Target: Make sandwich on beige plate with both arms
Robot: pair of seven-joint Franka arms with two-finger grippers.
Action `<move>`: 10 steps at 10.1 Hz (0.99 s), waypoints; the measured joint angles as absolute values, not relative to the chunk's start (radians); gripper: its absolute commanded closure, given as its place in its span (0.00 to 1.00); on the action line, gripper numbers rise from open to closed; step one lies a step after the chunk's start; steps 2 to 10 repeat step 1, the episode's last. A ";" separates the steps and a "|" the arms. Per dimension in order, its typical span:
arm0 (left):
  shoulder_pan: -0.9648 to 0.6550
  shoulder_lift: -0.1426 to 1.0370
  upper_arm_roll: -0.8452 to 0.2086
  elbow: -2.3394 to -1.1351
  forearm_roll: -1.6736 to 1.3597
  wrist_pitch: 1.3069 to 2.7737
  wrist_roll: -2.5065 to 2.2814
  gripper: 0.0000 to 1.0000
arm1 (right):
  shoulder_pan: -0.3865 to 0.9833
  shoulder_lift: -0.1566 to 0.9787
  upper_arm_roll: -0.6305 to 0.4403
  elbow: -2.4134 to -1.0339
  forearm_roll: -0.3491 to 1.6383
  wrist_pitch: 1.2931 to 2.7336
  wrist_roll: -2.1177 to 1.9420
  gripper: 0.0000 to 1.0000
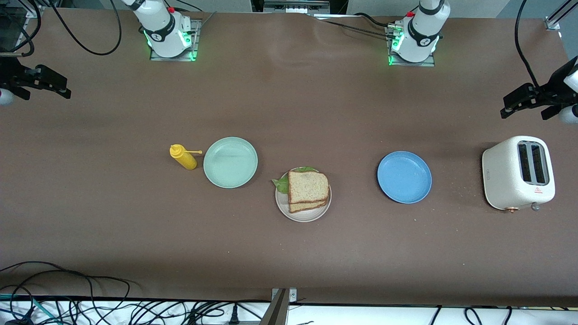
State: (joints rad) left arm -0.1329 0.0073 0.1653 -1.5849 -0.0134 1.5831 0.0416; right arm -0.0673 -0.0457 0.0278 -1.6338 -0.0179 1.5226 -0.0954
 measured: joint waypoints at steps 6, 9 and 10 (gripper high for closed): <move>-0.133 0.013 0.165 -1.585 -0.013 1.583 0.042 0.00 | -0.067 -0.046 0.028 -1.634 -0.018 1.522 -0.096 0.00; -0.133 0.013 0.165 -1.585 -0.013 1.583 0.042 0.00 | -0.067 -0.046 0.028 -1.634 -0.018 1.522 -0.096 0.00; -0.133 0.013 0.165 -1.585 -0.013 1.583 0.042 0.00 | -0.067 -0.046 0.028 -1.634 -0.018 1.522 -0.096 0.00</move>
